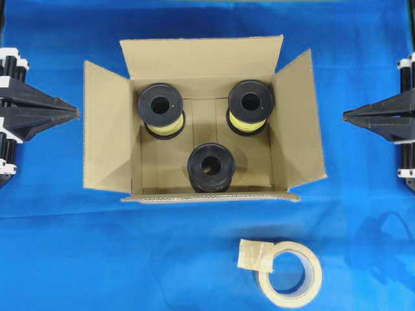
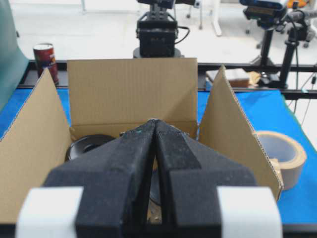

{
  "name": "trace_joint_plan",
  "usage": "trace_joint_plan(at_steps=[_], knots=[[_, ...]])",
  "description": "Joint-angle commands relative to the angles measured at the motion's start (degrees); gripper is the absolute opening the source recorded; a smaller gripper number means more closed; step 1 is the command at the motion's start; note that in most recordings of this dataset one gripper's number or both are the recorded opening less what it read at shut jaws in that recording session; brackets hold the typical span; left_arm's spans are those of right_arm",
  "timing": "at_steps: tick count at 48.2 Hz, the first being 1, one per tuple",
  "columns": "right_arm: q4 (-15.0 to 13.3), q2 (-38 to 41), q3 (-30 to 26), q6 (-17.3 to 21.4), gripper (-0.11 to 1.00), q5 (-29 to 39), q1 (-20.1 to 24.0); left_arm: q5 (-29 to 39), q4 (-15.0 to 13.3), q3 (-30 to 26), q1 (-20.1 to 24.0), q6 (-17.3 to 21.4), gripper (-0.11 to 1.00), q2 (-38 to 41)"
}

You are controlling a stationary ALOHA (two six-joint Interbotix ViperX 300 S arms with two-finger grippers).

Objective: Close the cardboard box.
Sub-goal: 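Push the left and right side flaps inward with both grippers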

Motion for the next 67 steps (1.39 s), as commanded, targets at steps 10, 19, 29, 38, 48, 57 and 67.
trace_joint_plan(at_steps=[10,19,29,38,48,57,67], knots=[[1.1,-2.7,-1.6,0.4,0.0,9.6,-2.3,12.7,-1.8,-0.5,-0.4,0.2,0.0,-6.0],[1.8,-4.0,-1.2,0.4,0.0,17.6,-4.7,25.0,-2.0,0.3,0.8,-1.1,0.0,-8.7],[1.8,-2.6,1.4,0.4,0.0,20.2,-5.4,27.2,-2.0,3.6,2.5,-1.6,0.0,-5.7],[3.0,1.4,4.5,0.5,0.0,19.1,-5.4,26.2,-2.0,5.5,2.5,-1.8,0.0,-0.6],[4.7,8.6,6.7,0.5,0.0,16.2,-5.4,24.1,-2.1,6.6,2.5,-1.8,0.0,4.8],[5.5,14.9,6.9,0.5,0.0,10.5,-5.4,18.5,-2.1,6.9,2.4,-1.8,0.0,9.0],[5.5,19.2,6.0,0.4,0.0,2.1,-5.4,6.2,-2.1,6.1,1.6,-2.0,0.0,16.3]])
